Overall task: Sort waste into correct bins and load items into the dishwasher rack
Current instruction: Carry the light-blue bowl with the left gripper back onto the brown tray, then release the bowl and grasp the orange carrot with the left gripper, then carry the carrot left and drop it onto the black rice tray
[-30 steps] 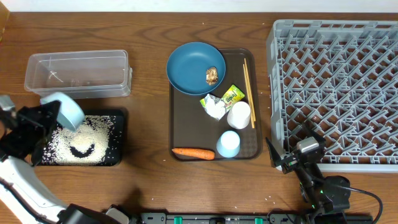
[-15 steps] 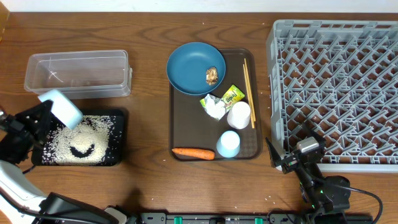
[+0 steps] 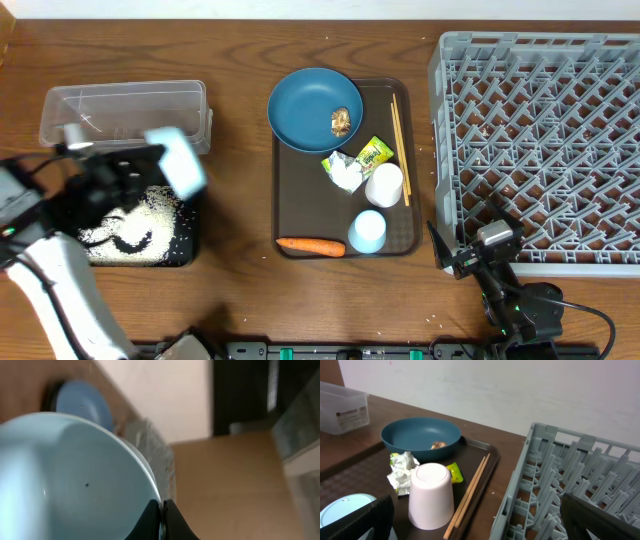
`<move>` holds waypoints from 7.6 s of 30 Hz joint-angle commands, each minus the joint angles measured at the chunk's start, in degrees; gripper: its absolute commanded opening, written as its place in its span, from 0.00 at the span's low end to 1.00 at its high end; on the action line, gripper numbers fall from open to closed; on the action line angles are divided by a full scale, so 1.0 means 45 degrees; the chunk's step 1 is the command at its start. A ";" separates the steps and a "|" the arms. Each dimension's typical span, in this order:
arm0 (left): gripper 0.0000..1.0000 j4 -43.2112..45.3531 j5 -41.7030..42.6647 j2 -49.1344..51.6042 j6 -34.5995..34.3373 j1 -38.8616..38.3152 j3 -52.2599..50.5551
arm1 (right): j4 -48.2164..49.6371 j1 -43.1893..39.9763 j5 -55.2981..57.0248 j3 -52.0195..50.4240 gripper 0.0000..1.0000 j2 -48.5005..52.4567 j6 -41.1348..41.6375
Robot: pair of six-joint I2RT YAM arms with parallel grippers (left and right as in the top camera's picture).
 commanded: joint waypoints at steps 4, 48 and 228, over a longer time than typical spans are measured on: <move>0.06 -0.1209 -0.5727 -0.0544 0.0821 -0.3983 0.0049 | -0.0053 -0.0058 -0.0019 -0.0015 0.99 0.0005 -0.0087; 0.33 0.3910 -1.3474 0.5226 -0.1438 -1.4620 0.0092 | -0.0053 -0.0058 -0.0024 -0.0015 0.99 0.0005 -0.0087; 0.08 0.1253 -1.9161 -0.2327 -1.4887 -1.6602 -0.3084 | -0.0053 -0.0058 -0.0024 -0.0015 0.99 0.0005 -0.0087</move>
